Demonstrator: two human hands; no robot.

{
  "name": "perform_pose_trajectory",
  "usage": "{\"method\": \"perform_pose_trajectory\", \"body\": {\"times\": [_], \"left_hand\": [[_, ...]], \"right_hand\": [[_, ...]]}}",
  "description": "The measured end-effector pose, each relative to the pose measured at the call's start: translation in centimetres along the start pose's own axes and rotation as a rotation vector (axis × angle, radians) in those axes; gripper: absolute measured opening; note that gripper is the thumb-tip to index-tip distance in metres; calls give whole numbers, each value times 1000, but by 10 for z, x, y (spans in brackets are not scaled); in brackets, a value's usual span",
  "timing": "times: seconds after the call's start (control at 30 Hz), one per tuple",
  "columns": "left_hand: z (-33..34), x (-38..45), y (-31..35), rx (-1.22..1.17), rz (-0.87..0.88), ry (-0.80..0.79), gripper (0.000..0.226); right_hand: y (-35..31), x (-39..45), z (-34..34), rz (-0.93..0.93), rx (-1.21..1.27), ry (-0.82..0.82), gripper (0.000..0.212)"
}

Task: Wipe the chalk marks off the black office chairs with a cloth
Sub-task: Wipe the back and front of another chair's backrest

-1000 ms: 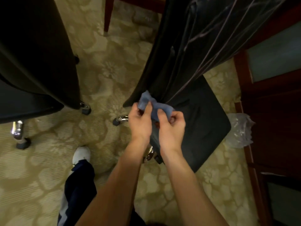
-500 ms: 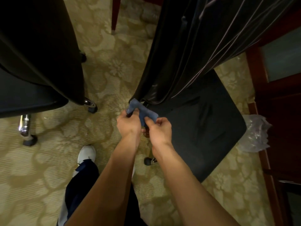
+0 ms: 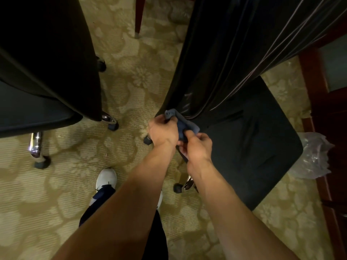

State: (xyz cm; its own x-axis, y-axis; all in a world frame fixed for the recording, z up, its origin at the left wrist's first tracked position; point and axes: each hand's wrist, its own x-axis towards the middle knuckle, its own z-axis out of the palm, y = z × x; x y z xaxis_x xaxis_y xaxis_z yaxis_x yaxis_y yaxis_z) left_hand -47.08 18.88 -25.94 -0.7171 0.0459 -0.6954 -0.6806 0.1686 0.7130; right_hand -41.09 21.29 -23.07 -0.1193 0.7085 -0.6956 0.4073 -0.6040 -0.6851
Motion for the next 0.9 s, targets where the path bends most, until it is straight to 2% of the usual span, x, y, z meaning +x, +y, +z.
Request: {"method": "perform_pose_trajectory", "body": {"times": [0.07,0.2,0.3,0.43,0.53,0.63,0.83,0.9], "left_hand": [[1,-7,-4,15,63,-16,22],[0,-27,-3,160,259,3,13],[-1,-43,0,56,252,-20,5],[-7,-63,10,-25,335,-81,11],[-12,-73,23,-3,434,-118,17],[-16,-69,22,136,509,-114,21],[-3,-25,2,300,218,-28,7],[0,-12,2,324,170,-6,11]], "right_hand": [[4,-2,-4,-36,-4,17,18],[6,-20,-19,-144,-44,16,23],[-1,-38,-27,-163,35,-7,16],[-18,-68,-41,-271,72,-40,14],[-30,-80,-49,-350,137,-90,10],[-24,-71,-46,-335,115,-60,10],[1,-35,-30,-334,-228,33,23],[-2,-22,-22,-359,-306,37,24]]}}
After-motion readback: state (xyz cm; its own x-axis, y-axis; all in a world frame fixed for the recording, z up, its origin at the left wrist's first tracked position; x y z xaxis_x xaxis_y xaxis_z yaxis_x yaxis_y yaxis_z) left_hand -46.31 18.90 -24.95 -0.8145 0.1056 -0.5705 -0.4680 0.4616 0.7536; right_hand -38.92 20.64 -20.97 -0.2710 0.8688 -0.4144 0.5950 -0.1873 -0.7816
